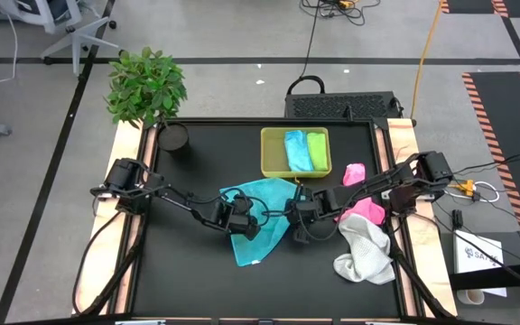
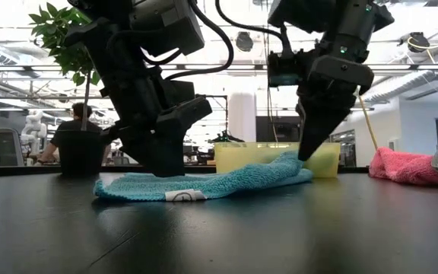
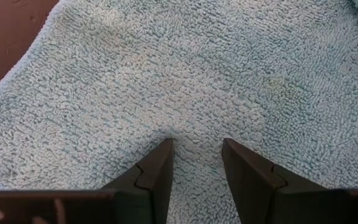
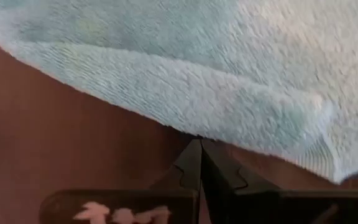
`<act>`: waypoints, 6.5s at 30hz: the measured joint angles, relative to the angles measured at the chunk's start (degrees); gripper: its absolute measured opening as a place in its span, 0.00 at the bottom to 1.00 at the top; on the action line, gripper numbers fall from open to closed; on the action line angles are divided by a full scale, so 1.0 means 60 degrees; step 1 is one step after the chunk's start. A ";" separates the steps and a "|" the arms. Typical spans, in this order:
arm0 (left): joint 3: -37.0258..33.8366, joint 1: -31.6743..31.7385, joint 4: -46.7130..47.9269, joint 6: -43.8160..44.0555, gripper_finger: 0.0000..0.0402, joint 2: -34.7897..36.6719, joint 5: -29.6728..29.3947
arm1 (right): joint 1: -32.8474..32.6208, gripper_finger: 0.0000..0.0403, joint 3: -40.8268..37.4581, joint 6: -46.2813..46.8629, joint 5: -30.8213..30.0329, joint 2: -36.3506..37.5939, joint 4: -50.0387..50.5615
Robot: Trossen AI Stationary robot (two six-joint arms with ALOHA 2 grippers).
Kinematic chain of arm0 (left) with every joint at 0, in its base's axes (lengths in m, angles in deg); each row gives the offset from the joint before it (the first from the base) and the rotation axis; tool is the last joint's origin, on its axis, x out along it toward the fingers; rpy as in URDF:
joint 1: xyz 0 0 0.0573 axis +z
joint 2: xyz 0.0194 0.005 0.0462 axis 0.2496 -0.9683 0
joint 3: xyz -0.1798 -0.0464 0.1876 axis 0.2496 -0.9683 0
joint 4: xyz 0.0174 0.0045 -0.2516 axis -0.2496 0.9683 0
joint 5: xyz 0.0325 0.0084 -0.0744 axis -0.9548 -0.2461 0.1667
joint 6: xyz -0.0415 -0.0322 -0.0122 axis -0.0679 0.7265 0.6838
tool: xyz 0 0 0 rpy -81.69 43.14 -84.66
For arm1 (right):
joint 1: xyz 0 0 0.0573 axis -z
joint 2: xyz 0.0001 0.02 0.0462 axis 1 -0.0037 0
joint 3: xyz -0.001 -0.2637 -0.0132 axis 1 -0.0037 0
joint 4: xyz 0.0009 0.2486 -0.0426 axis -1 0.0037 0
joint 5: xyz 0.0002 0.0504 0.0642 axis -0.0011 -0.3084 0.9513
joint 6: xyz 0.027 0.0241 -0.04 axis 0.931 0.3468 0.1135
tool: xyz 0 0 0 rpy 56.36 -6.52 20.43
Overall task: Fold microfiber towels
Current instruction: Fold the blue microfiber cloth
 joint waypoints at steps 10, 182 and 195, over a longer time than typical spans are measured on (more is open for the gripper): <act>0.0000 0.0000 0.0004 -0.0030 0.36 0.0000 0.0006 | 0.0388 0.00 -0.0002 0.0674 -0.0038 0.0120 0.1308; 0.0000 0.0000 0.0011 0.0424 0.36 0.0000 0.0232 | 0.1208 0.00 -0.2157 0.1304 -0.0290 0.1399 -0.2947; 0.0000 -0.0007 -0.0084 0.0516 0.36 0.0000 0.0280 | 0.1037 0.00 -0.3588 0.1655 -0.0330 0.1395 -0.3882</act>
